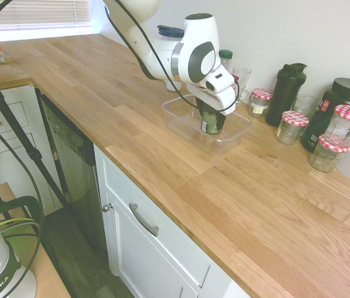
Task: Put the cereal into the container
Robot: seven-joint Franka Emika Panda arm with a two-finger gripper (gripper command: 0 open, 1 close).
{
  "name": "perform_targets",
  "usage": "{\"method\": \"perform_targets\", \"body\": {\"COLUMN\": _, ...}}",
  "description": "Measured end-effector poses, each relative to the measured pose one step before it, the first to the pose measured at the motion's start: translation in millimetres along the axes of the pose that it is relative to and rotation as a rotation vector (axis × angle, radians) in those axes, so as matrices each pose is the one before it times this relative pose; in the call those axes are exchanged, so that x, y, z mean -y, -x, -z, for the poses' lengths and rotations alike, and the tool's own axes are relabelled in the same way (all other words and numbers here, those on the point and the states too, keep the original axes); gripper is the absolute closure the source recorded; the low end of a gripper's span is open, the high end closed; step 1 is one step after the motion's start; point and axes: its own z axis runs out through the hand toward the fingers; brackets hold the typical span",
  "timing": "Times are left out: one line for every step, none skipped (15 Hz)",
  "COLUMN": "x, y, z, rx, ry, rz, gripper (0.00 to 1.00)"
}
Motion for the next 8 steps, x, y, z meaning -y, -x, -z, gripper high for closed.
{"method": "perform_targets", "body": {"x": 0.31, "y": 0.51, "z": 0.11, "rx": 0.00029, "ry": -0.00034, "rz": 0.00076, "gripper": 0.0}}
{"method": "perform_targets", "body": {"x": -0.02, "y": -0.05, "z": 0.01, "rx": 0.00028, "ry": -0.00008, "rz": -0.00032, "gripper": 0.0}}
{"method": "perform_targets", "body": {"x": -0.29, "y": -0.44, "z": -0.09, "rx": 0.00039, "ry": 0.00041, "rz": -0.00138, "gripper": 0.0}}
{"method": "perform_targets", "body": {"x": -0.64, "y": -0.63, "z": -0.28, "rx": 0.00011, "ry": 0.00103, "rz": -0.00105, "gripper": 0.0}}
{"method": "perform_targets", "body": {"x": -1.14, "y": -0.31, "z": -0.74, "rx": 0.0004, "ry": 0.00221, "rz": -0.00021, "gripper": 0.0}}
{"method": "perform_targets", "body": {"x": -1.59, "y": -0.26, "z": -1.12, "rx": 0.00044, "ry": 0.00282, "rz": -0.00069, "gripper": 0.0}}
{"method": "perform_targets", "body": {"x": -1.19, "y": -0.13, "z": -0.89, "rx": 0.00018, "ry": 0.00127, "rz": -0.00057, "gripper": 0.0}}
{"method": "perform_targets", "body": {"x": -0.89, "y": 0.5, "z": -0.59, "rx": 0.00049, "ry": -0.00009, "rz": 0.00021, "gripper": 0.0}}
